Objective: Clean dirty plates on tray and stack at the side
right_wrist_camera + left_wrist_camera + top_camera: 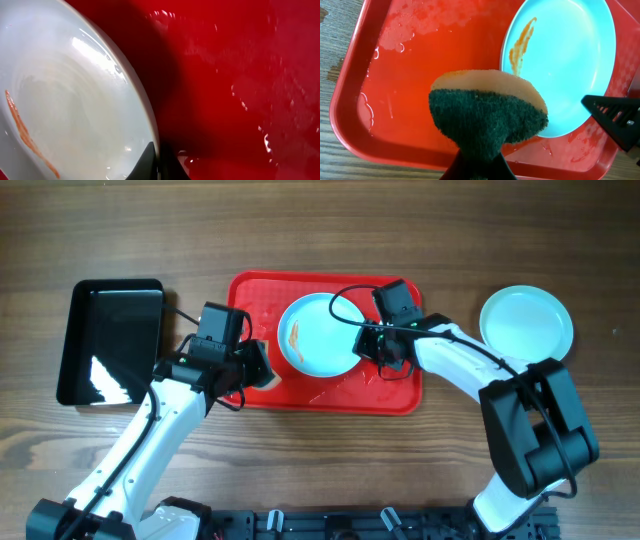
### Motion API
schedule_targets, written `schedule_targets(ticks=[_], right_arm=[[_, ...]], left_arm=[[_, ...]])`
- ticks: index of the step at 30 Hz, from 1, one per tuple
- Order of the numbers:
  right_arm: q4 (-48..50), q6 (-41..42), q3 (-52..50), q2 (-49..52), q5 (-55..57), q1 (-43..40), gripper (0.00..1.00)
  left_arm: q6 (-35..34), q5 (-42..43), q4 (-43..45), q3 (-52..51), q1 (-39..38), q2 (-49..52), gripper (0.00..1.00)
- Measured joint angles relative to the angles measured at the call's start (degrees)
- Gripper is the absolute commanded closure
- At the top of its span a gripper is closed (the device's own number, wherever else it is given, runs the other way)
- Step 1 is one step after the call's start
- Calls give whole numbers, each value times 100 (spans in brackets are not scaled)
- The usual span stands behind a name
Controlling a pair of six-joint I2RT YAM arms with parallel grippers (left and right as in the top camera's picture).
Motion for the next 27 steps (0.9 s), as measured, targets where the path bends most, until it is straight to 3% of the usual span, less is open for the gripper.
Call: schedule_targets(ticks=[4, 7, 8, 9, 19, 21, 24, 25, 27], right_arm=[[92, 225, 0, -9, 48, 177, 92], [282, 326, 0, -9, -160, 354, 33], [310, 328, 0, -9, -216, 398, 8], [330, 326, 0, -9, -269, 450, 1], [739, -140, 28, -125, -597, 372, 0], [1163, -457, 28, -125, -804, 267, 12], [1672, -905, 33, -125, -1019, 160, 46], [1788, -1032, 33, -125, -1040, 140, 52], [1814, -1165, 33, -125, -1012, 138, 52]], left_arm=[[-2, 0, -2, 0, 0, 0, 96], [-2, 0, 0, 0, 0, 0, 96], [-2, 0, 0, 0, 0, 0, 96], [0, 0, 0, 0, 0, 0, 96], [0, 0, 0, 0, 0, 0, 96], [0, -2, 2, 0, 0, 0, 96], [0, 0, 15, -2, 0, 0, 96], [0, 0, 35, -2, 0, 0, 96], [0, 0, 55, -2, 0, 0, 96]])
